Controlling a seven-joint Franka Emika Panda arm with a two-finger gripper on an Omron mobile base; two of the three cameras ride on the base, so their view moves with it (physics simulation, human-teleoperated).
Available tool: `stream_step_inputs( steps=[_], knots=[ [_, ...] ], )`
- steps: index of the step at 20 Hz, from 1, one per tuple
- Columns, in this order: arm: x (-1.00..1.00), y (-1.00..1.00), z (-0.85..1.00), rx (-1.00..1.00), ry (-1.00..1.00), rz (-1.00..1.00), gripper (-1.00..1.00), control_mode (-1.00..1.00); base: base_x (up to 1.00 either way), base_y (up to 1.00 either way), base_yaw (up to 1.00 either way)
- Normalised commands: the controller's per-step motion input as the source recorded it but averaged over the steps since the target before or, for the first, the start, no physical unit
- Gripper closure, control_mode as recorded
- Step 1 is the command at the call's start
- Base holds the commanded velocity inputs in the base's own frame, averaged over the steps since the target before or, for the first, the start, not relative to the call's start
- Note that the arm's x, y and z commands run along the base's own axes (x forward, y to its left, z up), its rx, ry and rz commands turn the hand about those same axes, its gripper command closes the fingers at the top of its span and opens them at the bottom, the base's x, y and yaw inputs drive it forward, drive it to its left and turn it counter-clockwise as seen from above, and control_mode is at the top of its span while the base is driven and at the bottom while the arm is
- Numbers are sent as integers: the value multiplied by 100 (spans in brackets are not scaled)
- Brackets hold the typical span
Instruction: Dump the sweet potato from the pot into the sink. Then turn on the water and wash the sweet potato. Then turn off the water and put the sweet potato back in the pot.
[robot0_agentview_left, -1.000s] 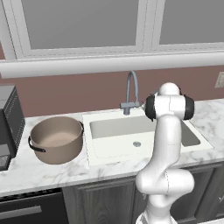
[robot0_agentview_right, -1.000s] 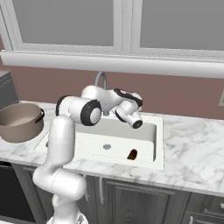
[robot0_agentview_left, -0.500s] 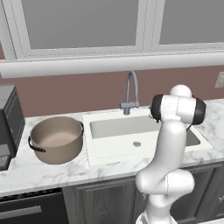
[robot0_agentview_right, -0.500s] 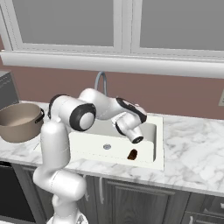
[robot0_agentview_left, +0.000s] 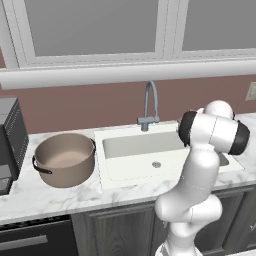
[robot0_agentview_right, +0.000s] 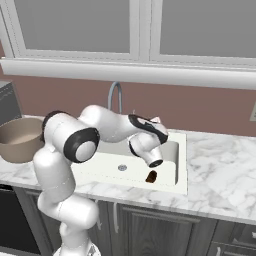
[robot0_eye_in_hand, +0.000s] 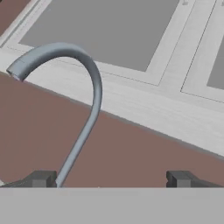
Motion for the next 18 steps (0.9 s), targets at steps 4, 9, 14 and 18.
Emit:
stream_step_inputs(
  steps=[4, 9, 14, 18],
  knots=[
    [-17, -14, 60, 0, 0, -7, -100, -100, 0, 0, 0],
    [-13, -12, 56, 0, 5, -8, -100, -100, 0, 0, 0],
    [-12, -14, 43, 7, 22, -10, -100, -100, 0, 0, 0],
    [-6, -9, 27, 11, 36, -11, -100, -100, 0, 0, 0]
  ],
)
